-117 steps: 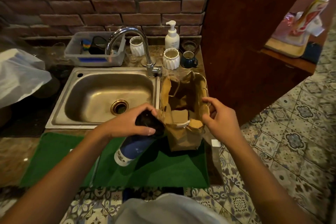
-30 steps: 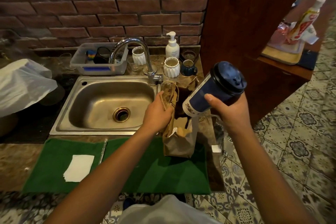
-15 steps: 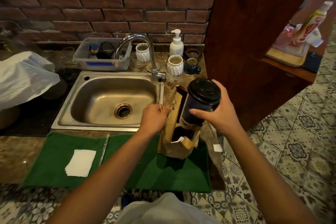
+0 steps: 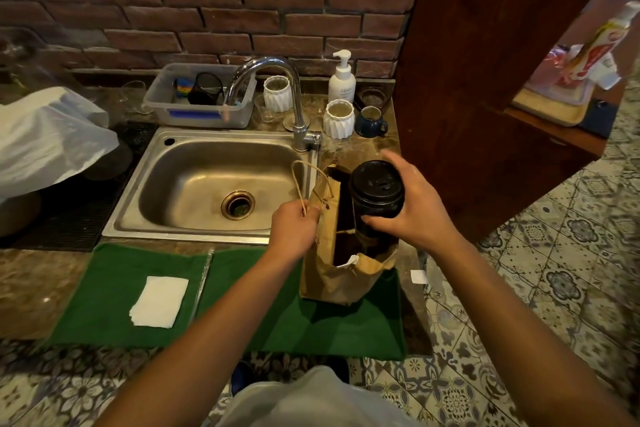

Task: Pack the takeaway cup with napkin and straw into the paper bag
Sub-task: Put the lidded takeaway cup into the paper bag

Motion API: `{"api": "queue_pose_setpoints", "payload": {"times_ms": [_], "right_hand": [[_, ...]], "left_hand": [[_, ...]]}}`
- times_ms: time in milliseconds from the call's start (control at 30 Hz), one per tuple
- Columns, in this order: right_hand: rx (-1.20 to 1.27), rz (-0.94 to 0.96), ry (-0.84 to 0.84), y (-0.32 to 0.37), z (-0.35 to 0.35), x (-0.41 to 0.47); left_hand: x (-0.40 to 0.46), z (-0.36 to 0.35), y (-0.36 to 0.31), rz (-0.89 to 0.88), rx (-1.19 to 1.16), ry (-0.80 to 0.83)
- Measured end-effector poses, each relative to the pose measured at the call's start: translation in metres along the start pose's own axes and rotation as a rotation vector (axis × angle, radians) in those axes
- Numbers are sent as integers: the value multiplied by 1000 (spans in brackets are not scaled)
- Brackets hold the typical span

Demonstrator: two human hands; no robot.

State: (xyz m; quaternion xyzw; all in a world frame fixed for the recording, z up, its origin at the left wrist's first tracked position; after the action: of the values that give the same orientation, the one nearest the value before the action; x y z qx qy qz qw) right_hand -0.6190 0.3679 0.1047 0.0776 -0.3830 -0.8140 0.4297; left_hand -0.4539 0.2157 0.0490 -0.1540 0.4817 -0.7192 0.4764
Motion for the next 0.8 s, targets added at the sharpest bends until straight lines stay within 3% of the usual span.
{"api": "queue_pose_setpoints", "payload": {"times_ms": [267,433,533,633,800], "right_hand": [[-102,68,45,10,-7,2],[-286,89,207,14,-19,4],[-394,108,221,14,-20,4],[-416,96,199,13,-23,4],[-361,206,356,23,-41,-7]], "left_hand": [[-5,0,3,-24,9,-26],[-5,1,6,-14,-2,-21],[-7,2,8,-12,1,-16],[-10,5,8,-19,21,-6],[-8,9,11,-20,10,0]]}}
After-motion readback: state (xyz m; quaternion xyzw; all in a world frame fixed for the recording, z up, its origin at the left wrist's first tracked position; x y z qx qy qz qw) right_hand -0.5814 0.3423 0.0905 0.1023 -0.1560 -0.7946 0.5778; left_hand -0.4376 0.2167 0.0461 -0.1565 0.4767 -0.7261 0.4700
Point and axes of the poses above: each hand's wrist, its own x-axis towards the middle knuckle, its own z-axis out of the back of the hand, y = z × x, the point moved 7 cm from there along x, towards the middle knuckle, and after that the axes turned 7 degrees about -y, right-handed, at the moved point
